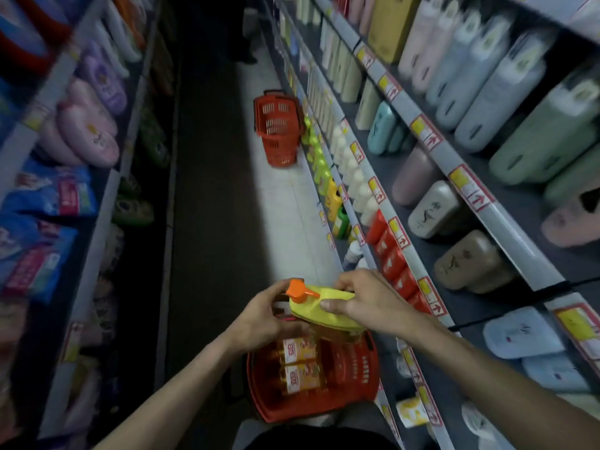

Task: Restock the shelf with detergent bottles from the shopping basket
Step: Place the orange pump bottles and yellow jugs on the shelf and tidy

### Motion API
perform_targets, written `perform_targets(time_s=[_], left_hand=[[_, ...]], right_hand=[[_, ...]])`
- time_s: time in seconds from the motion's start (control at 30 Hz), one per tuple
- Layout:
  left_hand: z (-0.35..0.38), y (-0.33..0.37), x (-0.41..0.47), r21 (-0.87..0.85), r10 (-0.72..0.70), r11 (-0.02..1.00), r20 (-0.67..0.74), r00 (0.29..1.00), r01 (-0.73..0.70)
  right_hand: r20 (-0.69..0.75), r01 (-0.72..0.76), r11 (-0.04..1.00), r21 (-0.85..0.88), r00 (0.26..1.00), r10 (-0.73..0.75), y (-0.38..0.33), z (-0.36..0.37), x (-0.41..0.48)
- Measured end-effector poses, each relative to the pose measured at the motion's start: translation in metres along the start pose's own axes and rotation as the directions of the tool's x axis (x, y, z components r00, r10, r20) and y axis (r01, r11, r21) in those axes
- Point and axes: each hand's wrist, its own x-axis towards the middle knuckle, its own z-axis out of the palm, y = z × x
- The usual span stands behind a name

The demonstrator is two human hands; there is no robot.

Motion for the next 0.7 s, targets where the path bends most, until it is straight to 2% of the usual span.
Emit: perform_targets(time_s=[0.13, 0.27, 0.43, 0.6, 0.7], left_hand=[[-0.011, 0.050, -0.014, 0.114, 0.164, 0.980, 0.019, 0.986, -0.165], [-0.015, 0.085, -0.030, 0.041, 0.287, 0.957, -0.031, 0.957, -0.286], [-0.016, 0.119, -0.040, -0.076, 0.404, 0.905, -0.166, 0.900, -0.420], [-0.016, 0.139, -0.037, -0.161, 0.398, 0.878, -0.282, 0.873, -0.452], [-0.015, 0.140, -0.035, -0.173, 0.346, 0.888, -0.362, 0.866, -0.427]], right_hand=[[-0.027, 0.125, 0.992, -0.007, 0.992, -0.125, -0.053, -0.053, -0.021], [-0.058, 0.262, 0.965, -0.032, 0.963, -0.263, -0.093, -0.092, -0.040], [-0.195, 0.378, 0.925, -0.031, 0.906, -0.376, -0.117, -0.125, -0.048], [-0.393, 0.406, 0.913, -0.032, 0.835, -0.385, -0.118, -0.125, -0.051], [-0.502, 0.373, 0.927, 0.029, 0.808, -0.309, -0.105, -0.101, -0.048]])
